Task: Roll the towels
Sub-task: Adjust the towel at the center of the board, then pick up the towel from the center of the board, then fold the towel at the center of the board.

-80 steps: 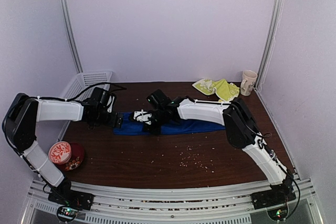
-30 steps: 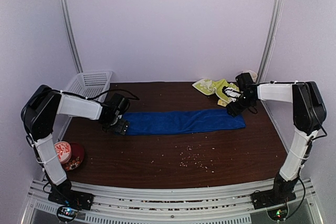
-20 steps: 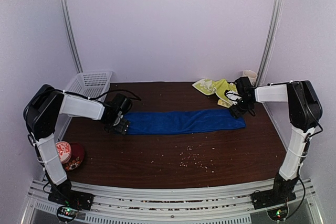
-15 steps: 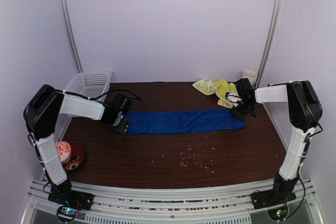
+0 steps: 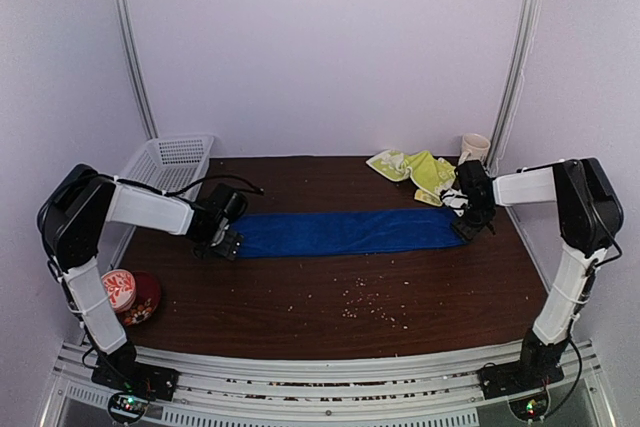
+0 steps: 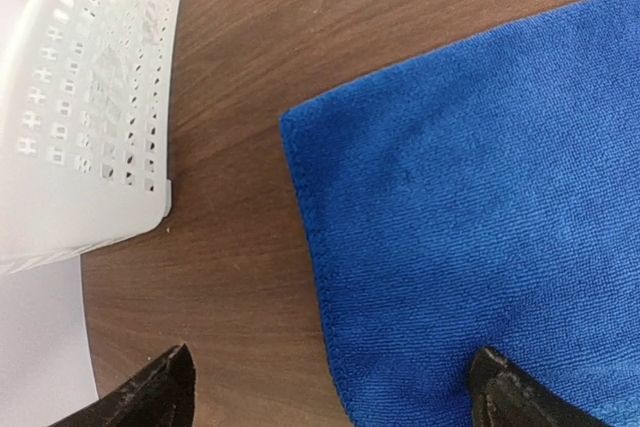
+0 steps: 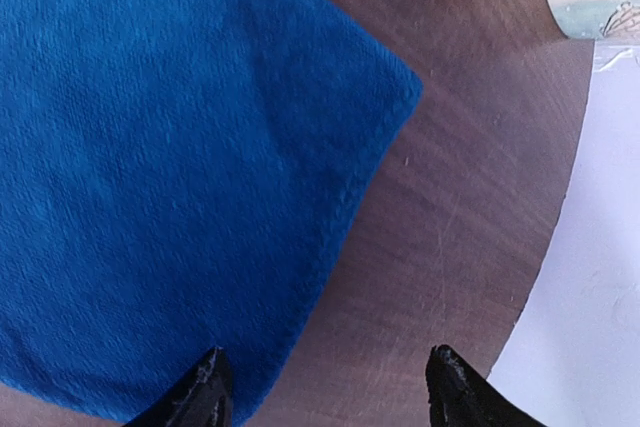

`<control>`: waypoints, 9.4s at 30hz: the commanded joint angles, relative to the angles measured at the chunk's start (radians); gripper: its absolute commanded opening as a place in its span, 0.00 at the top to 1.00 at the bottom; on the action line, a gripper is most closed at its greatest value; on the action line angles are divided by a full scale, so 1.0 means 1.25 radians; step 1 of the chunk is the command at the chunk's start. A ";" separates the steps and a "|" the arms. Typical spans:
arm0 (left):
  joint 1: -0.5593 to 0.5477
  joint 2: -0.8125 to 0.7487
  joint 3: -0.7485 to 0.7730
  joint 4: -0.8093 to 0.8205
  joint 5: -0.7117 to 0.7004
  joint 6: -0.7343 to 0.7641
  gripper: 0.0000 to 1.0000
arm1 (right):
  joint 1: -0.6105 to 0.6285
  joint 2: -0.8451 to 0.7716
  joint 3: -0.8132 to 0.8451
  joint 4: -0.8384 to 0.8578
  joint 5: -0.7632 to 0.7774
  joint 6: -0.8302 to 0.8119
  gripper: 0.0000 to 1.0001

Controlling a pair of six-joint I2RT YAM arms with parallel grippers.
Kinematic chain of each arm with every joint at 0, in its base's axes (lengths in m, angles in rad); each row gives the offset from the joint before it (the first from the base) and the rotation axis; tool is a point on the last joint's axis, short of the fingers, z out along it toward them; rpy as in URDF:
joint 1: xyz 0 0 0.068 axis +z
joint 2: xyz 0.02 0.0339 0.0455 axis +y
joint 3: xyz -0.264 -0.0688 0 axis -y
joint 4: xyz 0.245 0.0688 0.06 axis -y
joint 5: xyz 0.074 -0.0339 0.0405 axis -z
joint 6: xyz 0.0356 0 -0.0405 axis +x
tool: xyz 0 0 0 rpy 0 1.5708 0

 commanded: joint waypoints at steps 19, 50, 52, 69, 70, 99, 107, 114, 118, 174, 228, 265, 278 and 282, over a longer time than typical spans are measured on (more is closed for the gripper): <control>-0.007 -0.109 0.019 -0.080 -0.006 0.003 0.02 | -0.012 -0.105 0.085 -0.093 -0.111 0.057 0.32; -0.014 0.009 -0.011 -0.071 -0.040 -0.002 0.02 | -0.009 0.017 0.020 -0.084 -0.113 0.058 0.34; -0.020 -0.003 -0.026 -0.072 -0.036 -0.001 0.02 | -0.009 0.000 -0.004 -0.084 -0.104 0.048 0.34; -0.107 -0.051 -0.078 -0.112 -0.058 -0.047 0.02 | -0.063 -0.135 -0.127 -0.093 -0.066 0.007 0.32; -0.105 -0.052 -0.078 -0.123 -0.082 -0.052 0.02 | -0.075 -0.133 -0.112 -0.102 -0.079 0.010 0.32; -0.132 -0.338 -0.013 -0.123 0.106 -0.070 0.02 | -0.281 -0.032 -0.041 -0.187 -0.642 0.252 0.27; -0.137 -0.367 -0.027 -0.121 0.091 -0.072 0.02 | -0.295 -0.023 -0.069 -0.195 -0.656 0.273 0.32; -0.142 -0.367 -0.025 -0.118 0.077 -0.081 0.02 | -0.296 -0.069 -0.127 -0.148 -0.667 0.317 0.35; -0.145 -0.363 -0.024 -0.110 0.076 -0.088 0.02 | -0.296 -0.057 -0.136 -0.132 -0.689 0.340 0.38; -0.202 -0.364 -0.031 -0.109 0.065 -0.123 0.02 | -0.400 -0.145 -0.020 -0.141 -0.556 0.335 1.00; -0.061 -0.428 -0.048 -0.121 0.075 -0.092 0.02 | 0.463 0.311 0.717 -0.126 -0.670 0.510 1.00; -0.039 -0.341 -0.057 0.009 0.153 -0.173 0.02 | 0.515 0.406 0.813 -0.133 -0.742 0.460 0.92; -0.009 -0.313 -0.092 0.075 0.161 -0.200 0.02 | 0.524 0.414 0.909 -0.165 -0.840 0.413 0.39; -0.006 -0.279 -0.080 0.119 0.209 -0.161 0.02 | 0.499 0.334 0.860 -0.235 -0.789 0.282 0.37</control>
